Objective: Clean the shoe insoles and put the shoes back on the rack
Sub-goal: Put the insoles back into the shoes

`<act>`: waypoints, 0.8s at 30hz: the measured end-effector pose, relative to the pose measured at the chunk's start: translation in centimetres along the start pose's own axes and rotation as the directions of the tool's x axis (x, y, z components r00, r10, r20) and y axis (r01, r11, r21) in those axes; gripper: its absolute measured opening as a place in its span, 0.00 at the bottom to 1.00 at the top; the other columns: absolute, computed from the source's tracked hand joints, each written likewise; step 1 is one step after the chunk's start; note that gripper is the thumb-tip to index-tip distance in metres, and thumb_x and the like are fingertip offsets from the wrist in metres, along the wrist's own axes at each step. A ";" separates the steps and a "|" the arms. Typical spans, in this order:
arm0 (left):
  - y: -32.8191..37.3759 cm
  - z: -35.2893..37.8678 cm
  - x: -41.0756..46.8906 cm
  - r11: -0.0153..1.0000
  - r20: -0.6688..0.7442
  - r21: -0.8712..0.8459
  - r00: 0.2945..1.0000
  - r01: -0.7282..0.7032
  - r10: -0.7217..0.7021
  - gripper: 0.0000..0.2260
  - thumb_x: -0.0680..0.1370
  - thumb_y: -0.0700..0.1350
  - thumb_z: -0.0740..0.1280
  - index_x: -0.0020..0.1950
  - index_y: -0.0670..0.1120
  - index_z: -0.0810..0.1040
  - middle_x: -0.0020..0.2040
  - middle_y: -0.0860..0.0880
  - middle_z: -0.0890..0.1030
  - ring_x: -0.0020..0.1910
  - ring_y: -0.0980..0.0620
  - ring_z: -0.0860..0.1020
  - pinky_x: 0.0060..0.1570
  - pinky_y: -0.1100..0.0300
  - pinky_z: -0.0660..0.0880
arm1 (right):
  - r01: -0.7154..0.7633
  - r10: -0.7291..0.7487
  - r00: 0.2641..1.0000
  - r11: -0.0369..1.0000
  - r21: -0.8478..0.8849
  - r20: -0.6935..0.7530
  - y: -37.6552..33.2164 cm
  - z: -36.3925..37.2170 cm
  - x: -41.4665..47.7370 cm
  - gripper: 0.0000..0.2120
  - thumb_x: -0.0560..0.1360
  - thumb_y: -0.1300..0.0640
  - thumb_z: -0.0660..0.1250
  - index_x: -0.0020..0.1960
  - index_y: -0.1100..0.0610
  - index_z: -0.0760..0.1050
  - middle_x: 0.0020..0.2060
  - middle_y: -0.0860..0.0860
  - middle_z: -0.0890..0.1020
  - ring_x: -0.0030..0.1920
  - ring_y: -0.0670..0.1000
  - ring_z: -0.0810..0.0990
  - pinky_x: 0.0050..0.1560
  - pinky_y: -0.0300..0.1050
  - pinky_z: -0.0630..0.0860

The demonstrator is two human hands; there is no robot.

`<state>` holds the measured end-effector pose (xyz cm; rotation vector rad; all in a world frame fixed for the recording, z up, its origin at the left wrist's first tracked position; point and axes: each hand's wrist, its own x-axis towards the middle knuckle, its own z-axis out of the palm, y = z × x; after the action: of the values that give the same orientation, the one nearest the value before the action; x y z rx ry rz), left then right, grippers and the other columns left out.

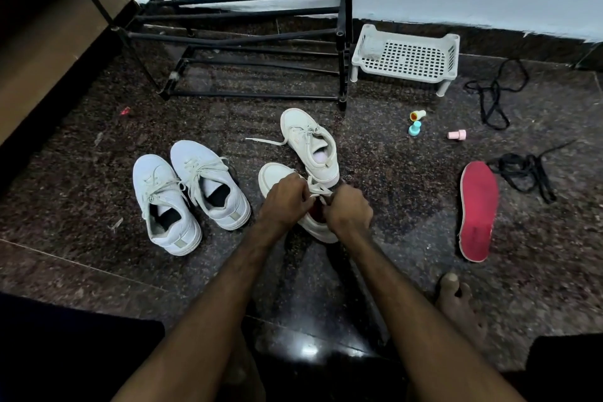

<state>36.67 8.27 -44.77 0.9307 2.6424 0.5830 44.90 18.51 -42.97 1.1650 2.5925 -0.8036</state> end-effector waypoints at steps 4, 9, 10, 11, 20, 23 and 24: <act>0.0 -0.2 0.2 1.000 0.005 -0.007 1.000 0.001 -0.001 0.07 0.72 0.46 0.71 0.39 0.45 0.77 0.44 0.44 0.78 0.47 0.44 0.76 0.46 0.51 0.70 | 0.114 -0.111 0.993 0.975 -0.190 0.025 0.0 -0.2 0.3 0.11 0.76 0.57 0.64 0.57 0.59 0.76 0.55 0.56 0.81 0.57 0.59 0.80 0.51 0.48 0.76; 0.1 -0.2 0.4 1.000 0.020 -0.001 1.000 -0.010 0.010 0.07 0.72 0.46 0.71 0.38 0.46 0.75 0.45 0.44 0.77 0.46 0.43 0.77 0.46 0.50 0.73 | 0.138 -0.161 0.984 0.959 -0.249 -0.072 0.8 -2.1 0.2 0.10 0.75 0.56 0.66 0.54 0.57 0.79 0.51 0.58 0.82 0.52 0.60 0.82 0.47 0.49 0.77; 0.2 -0.1 0.4 1.000 0.016 -0.003 1.000 -0.013 0.013 0.07 0.72 0.46 0.71 0.38 0.46 0.75 0.45 0.44 0.77 0.46 0.43 0.77 0.46 0.49 0.73 | 0.141 -0.170 0.980 0.960 -0.242 -0.104 1.0 -2.6 0.4 0.09 0.75 0.56 0.66 0.53 0.56 0.80 0.49 0.57 0.83 0.51 0.60 0.82 0.46 0.48 0.77; 0.2 -0.1 0.4 1.000 0.016 -0.005 1.000 -0.013 0.013 0.07 0.72 0.45 0.72 0.38 0.45 0.75 0.44 0.44 0.77 0.46 0.43 0.77 0.46 0.49 0.73 | 0.151 -0.183 0.974 0.965 -0.214 -0.136 1.4 -3.1 0.7 0.08 0.75 0.55 0.67 0.52 0.55 0.80 0.48 0.57 0.83 0.50 0.60 0.82 0.46 0.48 0.77; -0.1 0.2 0.6 0.999 0.000 0.010 0.999 -0.035 0.035 0.07 0.72 0.45 0.71 0.39 0.44 0.76 0.45 0.43 0.77 0.48 0.44 0.76 0.46 0.49 0.71 | 0.715 -0.575 0.695 0.615 -0.332 0.431 1.9 -2.0 1.2 0.22 0.74 0.54 0.61 0.67 0.51 0.71 0.65 0.52 0.76 0.67 0.53 0.72 0.72 0.59 0.55; -0.2 0.1 0.7 0.998 0.002 0.025 0.998 -0.055 0.055 0.07 0.72 0.45 0.71 0.40 0.44 0.76 0.45 0.44 0.77 0.48 0.44 0.76 0.46 0.50 0.71 | 0.701 -0.458 0.711 0.530 -0.477 0.534 2.2 0.0 1.5 0.34 0.73 0.56 0.64 0.77 0.53 0.57 0.76 0.49 0.61 0.75 0.49 0.58 0.72 0.67 0.39; -0.2 0.2 0.7 0.998 0.002 0.031 0.999 -0.054 0.054 0.07 0.72 0.45 0.71 0.40 0.44 0.76 0.45 0.44 0.77 0.48 0.44 0.76 0.46 0.50 0.70 | 0.689 -0.430 0.722 0.521 -0.504 0.542 2.0 0.6 1.5 0.35 0.74 0.56 0.64 0.78 0.54 0.55 0.76 0.49 0.59 0.76 0.49 0.57 0.71 0.67 0.38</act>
<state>36.09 8.61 -45.10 1.0139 2.6395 0.5542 45.38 20.21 -44.86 -0.0892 2.5517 -0.0375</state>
